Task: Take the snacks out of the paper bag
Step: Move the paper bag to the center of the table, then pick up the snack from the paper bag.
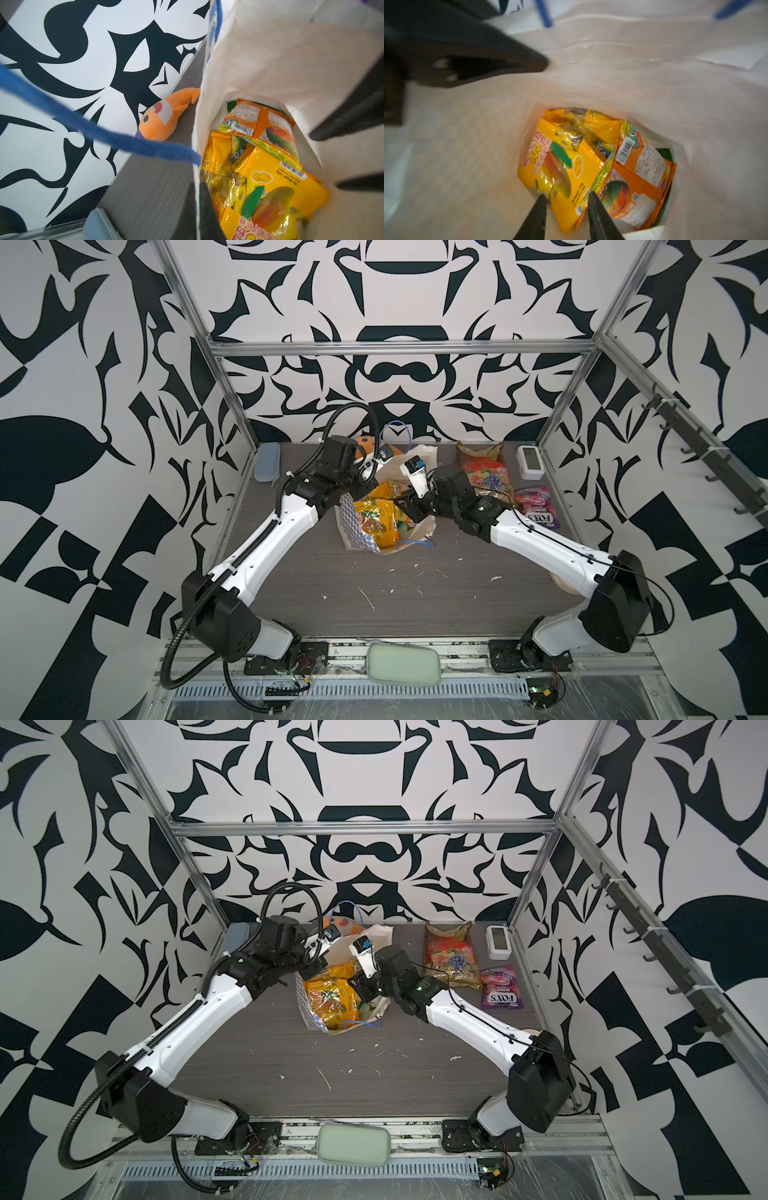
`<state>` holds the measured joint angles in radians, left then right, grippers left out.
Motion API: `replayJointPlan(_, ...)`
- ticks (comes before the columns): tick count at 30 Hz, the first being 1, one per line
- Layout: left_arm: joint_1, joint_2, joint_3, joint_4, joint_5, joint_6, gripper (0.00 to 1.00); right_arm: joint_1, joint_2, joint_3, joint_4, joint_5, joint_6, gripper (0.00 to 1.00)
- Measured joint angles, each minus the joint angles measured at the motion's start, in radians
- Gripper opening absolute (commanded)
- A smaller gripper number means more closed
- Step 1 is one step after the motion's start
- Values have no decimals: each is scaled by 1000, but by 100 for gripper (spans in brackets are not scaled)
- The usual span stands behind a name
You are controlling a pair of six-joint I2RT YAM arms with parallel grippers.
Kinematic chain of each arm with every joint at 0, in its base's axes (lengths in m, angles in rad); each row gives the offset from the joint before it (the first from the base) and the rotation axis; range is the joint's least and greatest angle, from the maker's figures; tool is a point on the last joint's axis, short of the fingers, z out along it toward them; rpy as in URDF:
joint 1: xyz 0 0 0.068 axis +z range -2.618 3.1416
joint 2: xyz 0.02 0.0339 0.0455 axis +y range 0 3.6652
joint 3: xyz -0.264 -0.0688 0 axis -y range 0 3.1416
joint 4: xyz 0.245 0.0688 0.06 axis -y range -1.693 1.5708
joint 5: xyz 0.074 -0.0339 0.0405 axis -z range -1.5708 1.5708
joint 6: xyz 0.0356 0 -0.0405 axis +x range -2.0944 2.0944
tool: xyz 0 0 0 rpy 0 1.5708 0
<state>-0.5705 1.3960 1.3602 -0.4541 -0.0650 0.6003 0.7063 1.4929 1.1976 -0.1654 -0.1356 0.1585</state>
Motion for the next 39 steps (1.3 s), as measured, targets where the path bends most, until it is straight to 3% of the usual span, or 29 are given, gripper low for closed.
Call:
replayJointPlan(5, -107, -90, -86, 18, -68, -13, 0, 0, -17, -63, -18, 134, 49, 38)
replayJointPlan(12, -172, -116, -123, 32, -147, -30, 0, 0, -27, -77, -74, 212, 98, 68)
replayJointPlan(26, -179, -116, -133, 64, -176, -39, 0, 0, 107, -59, -67, 264, 157, 74)
replayJointPlan(28, -179, -116, -136, 74, -182, -40, 0, 0, 151, -43, -62, 264, 165, 66)
replayJointPlan(32, -173, -115, -143, 91, -200, -40, 0, 1, 225, -4, -44, 266, 185, 33)
replayJointPlan(36, -109, -109, -143, 95, -194, -44, 0, 2, 276, 59, -35, 279, 197, 0)
replayJointPlan(39, -23, -87, -128, 106, -161, -48, 0, 0, 335, 150, -45, 280, 192, 0)
